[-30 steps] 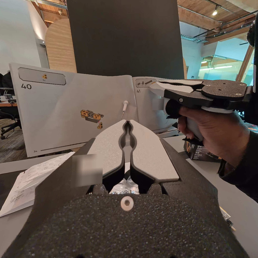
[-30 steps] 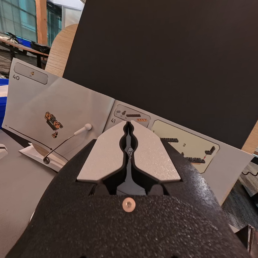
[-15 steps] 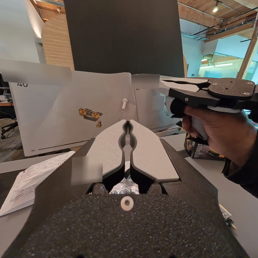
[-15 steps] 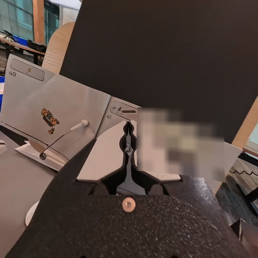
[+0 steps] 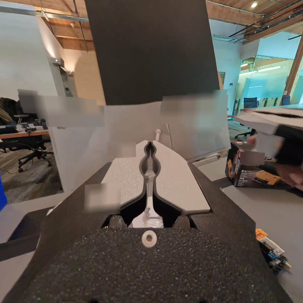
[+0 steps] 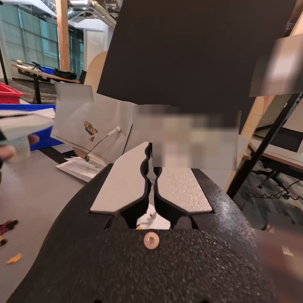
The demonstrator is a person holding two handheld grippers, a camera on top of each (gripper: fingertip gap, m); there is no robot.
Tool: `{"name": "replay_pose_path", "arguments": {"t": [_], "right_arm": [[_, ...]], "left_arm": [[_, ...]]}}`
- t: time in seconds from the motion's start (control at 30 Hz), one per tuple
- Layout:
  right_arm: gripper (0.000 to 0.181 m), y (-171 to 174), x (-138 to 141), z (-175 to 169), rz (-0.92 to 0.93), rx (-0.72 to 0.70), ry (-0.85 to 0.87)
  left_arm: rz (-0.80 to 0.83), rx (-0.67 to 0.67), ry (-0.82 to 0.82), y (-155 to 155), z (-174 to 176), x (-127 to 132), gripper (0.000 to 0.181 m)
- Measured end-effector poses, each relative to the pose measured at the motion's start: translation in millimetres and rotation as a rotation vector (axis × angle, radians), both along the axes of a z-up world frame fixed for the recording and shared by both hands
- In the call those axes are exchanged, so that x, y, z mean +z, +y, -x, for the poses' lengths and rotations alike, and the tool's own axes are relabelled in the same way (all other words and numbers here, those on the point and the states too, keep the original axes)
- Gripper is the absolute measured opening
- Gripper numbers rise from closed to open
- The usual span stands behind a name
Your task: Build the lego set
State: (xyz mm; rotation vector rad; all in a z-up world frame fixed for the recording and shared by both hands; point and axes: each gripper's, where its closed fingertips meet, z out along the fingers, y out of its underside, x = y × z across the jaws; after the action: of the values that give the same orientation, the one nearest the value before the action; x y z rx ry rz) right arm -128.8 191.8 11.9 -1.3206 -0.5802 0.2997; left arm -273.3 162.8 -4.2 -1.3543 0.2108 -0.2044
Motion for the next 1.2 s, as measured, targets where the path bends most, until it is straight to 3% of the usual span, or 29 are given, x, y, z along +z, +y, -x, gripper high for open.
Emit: {"name": "replay_pose_path", "arguments": {"t": [0.2, 0.37, 0.47, 0.6, 0.87, 1.0, 1.2], "right_arm": [[0.008, -65.7, -30.6, -46.3, 0.095, 0.031, -0.011], [0.007, -114.2, -77.7, -90.9, 0.204, 0.047, -0.051], [0.008, -128.2, -102.9, -109.6, 0.252, 0.040, -0.028], [0.008, -131.6, -128.2, -115.1, 0.310, 0.072, 0.044], [0.007, -133.9, -139.6, -110.1, 0.332, 0.122, 0.044], [0.007, -133.5, -145.6, -108.9, 0.349, 0.127, 0.036], [0.006, -131.7, -151.8, -108.9, 0.362, 0.126, 0.020]], "left_arm": [[-0.005, -0.082, 0.089, -39.7, 17.5, 49.8, 0.000], [0.145, -0.131, 0.274, -69.8, 20.7, 51.1, 0.000], [0.313, -0.121, 0.450, -71.5, 28.2, 15.4, 0.000], [0.640, -0.172, 0.619, -73.0, 54.7, -64.3, 0.008], [1.099, -0.310, 0.831, -91.3, 102.5, -184.5, 0.015], [1.277, -0.392, 1.007, -100.2, 116.8, -218.6, 0.017], [1.467, -0.515, 1.335, -121.9, 136.9, -245.5, 0.021]]}}
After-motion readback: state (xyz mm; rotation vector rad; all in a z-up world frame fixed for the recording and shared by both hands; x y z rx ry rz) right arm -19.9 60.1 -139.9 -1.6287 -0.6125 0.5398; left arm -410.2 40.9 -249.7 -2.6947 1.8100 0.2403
